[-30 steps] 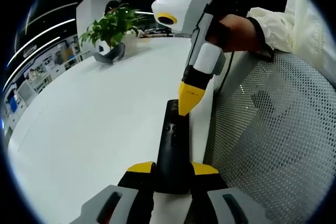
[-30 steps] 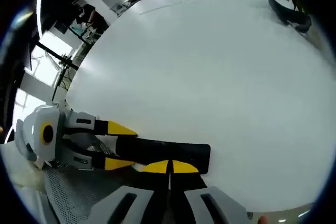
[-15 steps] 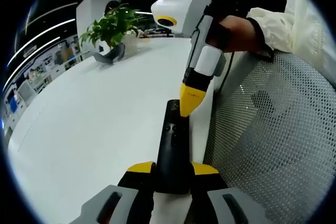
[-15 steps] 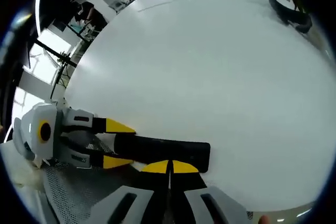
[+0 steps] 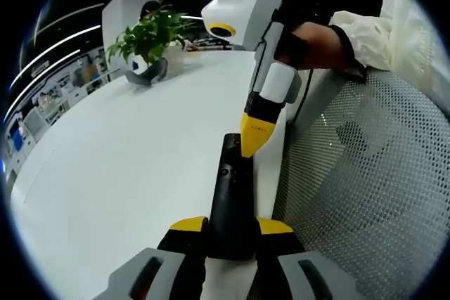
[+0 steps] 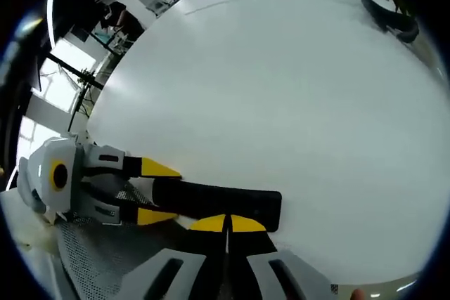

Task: Press the specified remote control buttons in sequence, fully releasing each button before pressing the next.

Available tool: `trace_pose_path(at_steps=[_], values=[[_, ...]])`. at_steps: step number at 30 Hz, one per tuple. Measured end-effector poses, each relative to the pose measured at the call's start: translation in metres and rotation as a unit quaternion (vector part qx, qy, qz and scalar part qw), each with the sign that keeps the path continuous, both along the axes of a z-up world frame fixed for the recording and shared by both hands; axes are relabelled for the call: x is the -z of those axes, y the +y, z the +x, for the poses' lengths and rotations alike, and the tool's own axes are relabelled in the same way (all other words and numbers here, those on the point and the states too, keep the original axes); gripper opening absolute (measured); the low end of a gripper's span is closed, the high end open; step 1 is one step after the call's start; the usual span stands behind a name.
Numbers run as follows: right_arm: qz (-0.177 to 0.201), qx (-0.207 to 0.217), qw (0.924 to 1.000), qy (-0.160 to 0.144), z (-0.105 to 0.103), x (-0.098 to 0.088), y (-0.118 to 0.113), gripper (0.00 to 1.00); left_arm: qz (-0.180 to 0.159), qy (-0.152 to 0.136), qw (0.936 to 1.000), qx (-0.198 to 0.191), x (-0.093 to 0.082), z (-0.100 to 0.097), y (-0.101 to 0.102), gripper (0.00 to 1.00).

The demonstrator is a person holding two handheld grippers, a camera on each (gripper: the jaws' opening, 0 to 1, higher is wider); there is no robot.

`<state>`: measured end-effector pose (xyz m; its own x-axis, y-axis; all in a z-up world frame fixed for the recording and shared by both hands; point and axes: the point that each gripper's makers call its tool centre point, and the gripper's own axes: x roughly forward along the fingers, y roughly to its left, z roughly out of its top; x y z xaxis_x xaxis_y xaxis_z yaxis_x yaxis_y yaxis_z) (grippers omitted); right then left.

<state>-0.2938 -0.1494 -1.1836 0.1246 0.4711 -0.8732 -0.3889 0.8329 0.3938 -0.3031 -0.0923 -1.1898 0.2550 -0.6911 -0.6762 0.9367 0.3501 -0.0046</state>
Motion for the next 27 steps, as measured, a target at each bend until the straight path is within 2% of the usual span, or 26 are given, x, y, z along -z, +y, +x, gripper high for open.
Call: trace_pose_path(at_steps=[8,18,22,27], values=[[-0.026,-0.029,0.9989,-0.025,0.0006,0.0012,0.0000,0.00,0.000,-0.001,1.0000,0.000,-0.0001,0.0000,-0.0002,0.25],[-0.008,0.006,1.0000,0.000,0.0016,-0.0001,-0.0014,0.00,0.002,-0.002,1.0000,0.004,-0.0002,-0.0010,-0.0008,0.25],[-0.010,0.003,0.9995,-0.030,0.0076,-0.0043,-0.0002,0.00,0.002,0.000,1.0000,0.004,-0.0004,-0.0019,-0.0009,0.25],[-0.005,0.003,0.9995,-0.031,0.0094,-0.0028,0.0014,0.00,0.002,0.000,1.0000,0.007,-0.0001,-0.0024,-0.0010,0.25]])
